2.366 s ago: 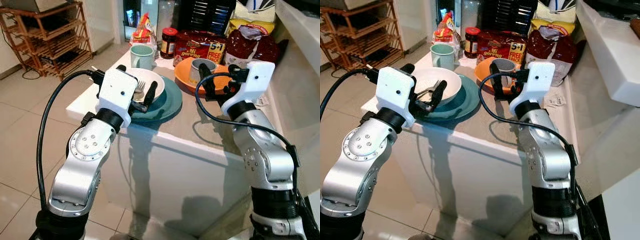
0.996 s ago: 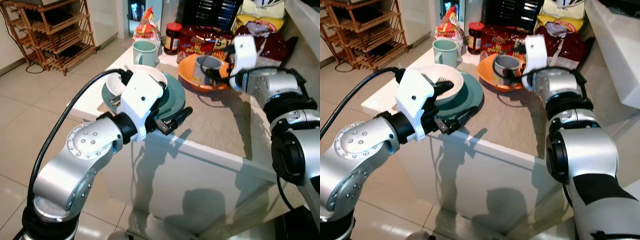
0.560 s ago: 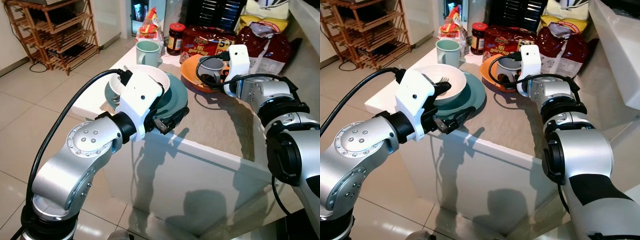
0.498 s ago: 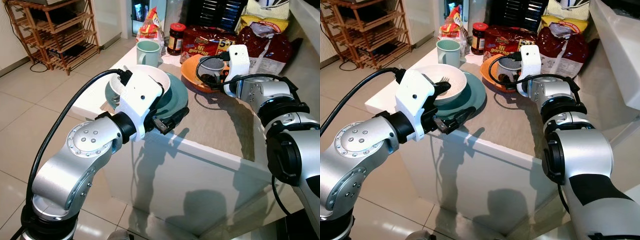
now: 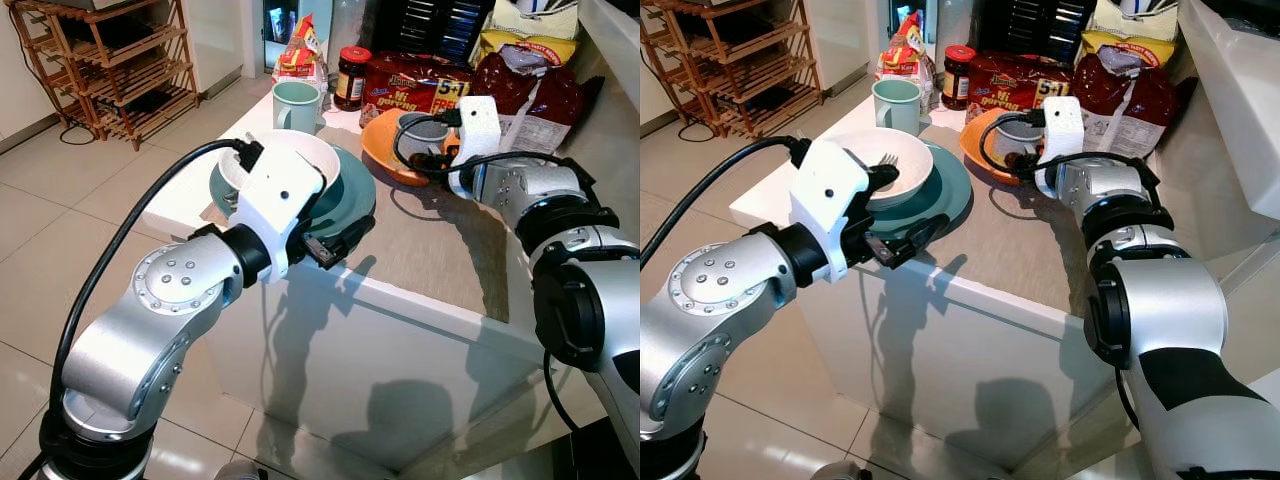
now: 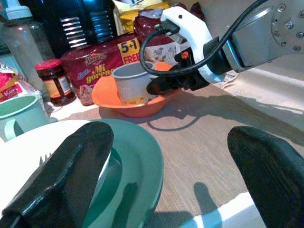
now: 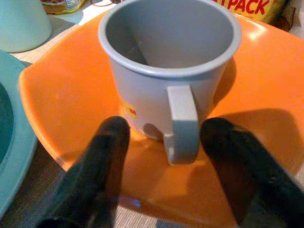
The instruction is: Setting the table
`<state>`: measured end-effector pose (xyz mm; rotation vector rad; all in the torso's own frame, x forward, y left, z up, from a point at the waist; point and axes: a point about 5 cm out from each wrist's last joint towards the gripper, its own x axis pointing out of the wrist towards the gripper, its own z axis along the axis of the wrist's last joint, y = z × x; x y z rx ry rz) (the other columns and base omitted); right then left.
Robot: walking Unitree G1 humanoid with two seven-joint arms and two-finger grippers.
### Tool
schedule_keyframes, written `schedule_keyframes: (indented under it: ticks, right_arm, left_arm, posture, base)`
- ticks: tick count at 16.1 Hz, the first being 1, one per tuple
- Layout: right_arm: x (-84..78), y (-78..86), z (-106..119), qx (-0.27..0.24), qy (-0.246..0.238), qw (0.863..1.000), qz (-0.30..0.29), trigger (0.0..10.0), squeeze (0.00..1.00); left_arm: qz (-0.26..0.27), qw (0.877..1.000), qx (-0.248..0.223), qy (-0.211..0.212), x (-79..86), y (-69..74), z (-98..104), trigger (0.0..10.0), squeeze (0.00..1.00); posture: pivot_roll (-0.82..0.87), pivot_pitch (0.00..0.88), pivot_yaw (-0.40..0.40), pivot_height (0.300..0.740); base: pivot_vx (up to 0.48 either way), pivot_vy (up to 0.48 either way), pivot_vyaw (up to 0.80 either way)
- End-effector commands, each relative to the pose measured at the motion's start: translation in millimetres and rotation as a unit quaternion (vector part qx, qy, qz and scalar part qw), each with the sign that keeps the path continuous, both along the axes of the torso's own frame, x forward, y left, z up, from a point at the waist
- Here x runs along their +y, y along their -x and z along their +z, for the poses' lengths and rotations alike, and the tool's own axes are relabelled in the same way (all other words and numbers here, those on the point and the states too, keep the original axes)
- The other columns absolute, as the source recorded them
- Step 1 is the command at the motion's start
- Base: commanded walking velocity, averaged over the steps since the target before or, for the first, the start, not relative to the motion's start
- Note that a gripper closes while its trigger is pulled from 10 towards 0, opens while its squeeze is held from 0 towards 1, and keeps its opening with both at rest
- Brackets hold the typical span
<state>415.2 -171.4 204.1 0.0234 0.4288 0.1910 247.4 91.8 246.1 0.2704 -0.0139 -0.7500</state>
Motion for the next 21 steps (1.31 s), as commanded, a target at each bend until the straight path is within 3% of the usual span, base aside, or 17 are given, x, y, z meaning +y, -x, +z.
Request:
schedule_keyframes:
  ticks: [1, 18, 21]
  right_arm:
    - [-3.7, 1.9, -6, 0.014, 0.005, 1.000, -0.010, 0.0, 0.00]
    - [5.7, -0.8, 0, -0.007, -0.028, 1.000, -0.003, 0.0, 0.00]
    - [2.0, -4.1, 15, -0.044, -0.072, 0.996, -0.008, 0.0, 0.00]
  left_arm:
    - [-0.006, 1.000, -0.007, -0.003, -2.1, 1.9, 5, 10.0, 0.00]
    - [-0.002, 1.000, -0.012, -0.012, -0.3, 0.2, 5, 10.0, 0.00]
    - [-0.002, 1.000, -0.018, -0.011, -1.3, -1.6, 6, 10.0, 0.00]
  posture:
    - [0.17, 0.000, -0.082, 0.740]
    - [0.18, 0.000, -0.082, 0.740]
    - [0.17, 0.000, -0.073, 0.740]
  base:
    - [0.000, 0.000, 0.00]
    - [0.000, 0.000, 0.00]
    - [0.000, 0.000, 0.00]
